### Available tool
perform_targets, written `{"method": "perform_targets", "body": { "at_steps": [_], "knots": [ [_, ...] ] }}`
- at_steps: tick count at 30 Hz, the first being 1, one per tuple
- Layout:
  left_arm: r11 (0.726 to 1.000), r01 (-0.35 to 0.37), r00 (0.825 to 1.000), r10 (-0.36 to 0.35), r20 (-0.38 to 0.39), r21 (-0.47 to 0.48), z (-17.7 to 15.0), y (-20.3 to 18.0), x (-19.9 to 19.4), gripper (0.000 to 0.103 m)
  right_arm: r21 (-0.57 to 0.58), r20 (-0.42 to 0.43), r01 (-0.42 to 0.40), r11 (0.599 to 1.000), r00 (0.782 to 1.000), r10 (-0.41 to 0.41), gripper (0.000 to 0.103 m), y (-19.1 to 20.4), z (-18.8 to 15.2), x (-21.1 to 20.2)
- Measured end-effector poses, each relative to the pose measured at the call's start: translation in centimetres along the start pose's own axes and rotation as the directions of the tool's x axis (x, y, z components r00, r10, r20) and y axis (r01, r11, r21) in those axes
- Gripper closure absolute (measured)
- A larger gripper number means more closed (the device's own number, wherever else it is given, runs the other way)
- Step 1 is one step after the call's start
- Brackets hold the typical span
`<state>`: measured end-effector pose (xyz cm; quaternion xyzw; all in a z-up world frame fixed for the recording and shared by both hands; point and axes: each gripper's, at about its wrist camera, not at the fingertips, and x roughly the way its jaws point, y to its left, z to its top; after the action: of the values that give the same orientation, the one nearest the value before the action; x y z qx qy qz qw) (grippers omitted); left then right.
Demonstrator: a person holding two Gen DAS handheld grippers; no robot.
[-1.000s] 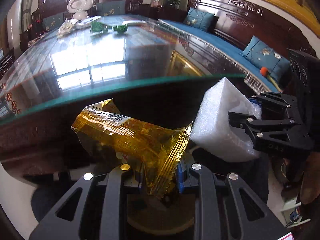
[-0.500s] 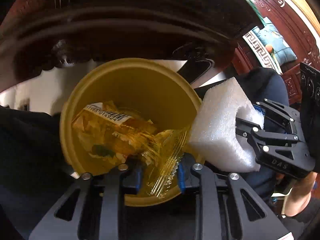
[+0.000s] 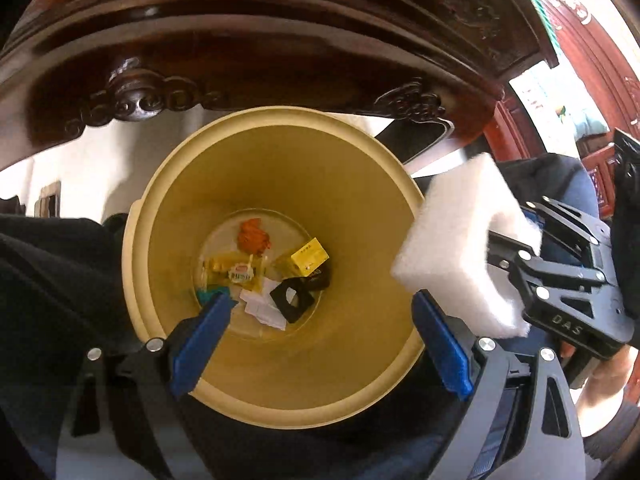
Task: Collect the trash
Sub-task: 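Open the left tool to drop the wrapper while the right tool drops the foam, then move both tools back to the table toward the two green wrappers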
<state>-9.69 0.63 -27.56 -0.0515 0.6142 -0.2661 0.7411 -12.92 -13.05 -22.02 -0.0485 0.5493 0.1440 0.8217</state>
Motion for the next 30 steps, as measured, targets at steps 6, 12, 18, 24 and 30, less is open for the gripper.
{"method": "perform_targets", "body": {
  "at_steps": [6, 12, 18, 24, 30],
  "knots": [
    [0.999, -0.019, 1.000, 0.019, 0.003, 0.032, 0.5, -0.4, -1.5, 0.012, -0.025, -0.010, -0.013, 1.000, 1.000, 0.013, 0.064, 0.3, 0.1, 0.4],
    [0.998, -0.055, 0.998, 0.055, 0.044, 0.016, 0.9, 0.2, -3.2, 0.011, -0.022, -0.005, -0.043, 0.999, 0.999, 0.043, 0.031, 0.5, 0.3, 0.2],
    [0.998, -0.068, 0.997, 0.067, 0.048, 0.009, 1.3, 0.4, -3.4, 0.011, -0.032, -0.004, -0.040, 0.999, 0.999, 0.040, 0.031, 0.9, 0.4, 0.0],
    [0.998, -0.060, 0.997, 0.059, 0.044, 0.010, 1.3, 0.3, -2.8, 0.011, -0.025, -0.013, -0.058, 0.998, 0.998, 0.058, 0.031, 0.8, 0.2, -0.2],
    [0.998, -0.067, 0.997, 0.067, 0.050, 0.005, 1.3, 0.4, -2.8, 0.011, -0.029, -0.004, -0.059, 0.998, 0.998, 0.059, 0.030, 0.8, 0.2, -0.3]
  ]
}}
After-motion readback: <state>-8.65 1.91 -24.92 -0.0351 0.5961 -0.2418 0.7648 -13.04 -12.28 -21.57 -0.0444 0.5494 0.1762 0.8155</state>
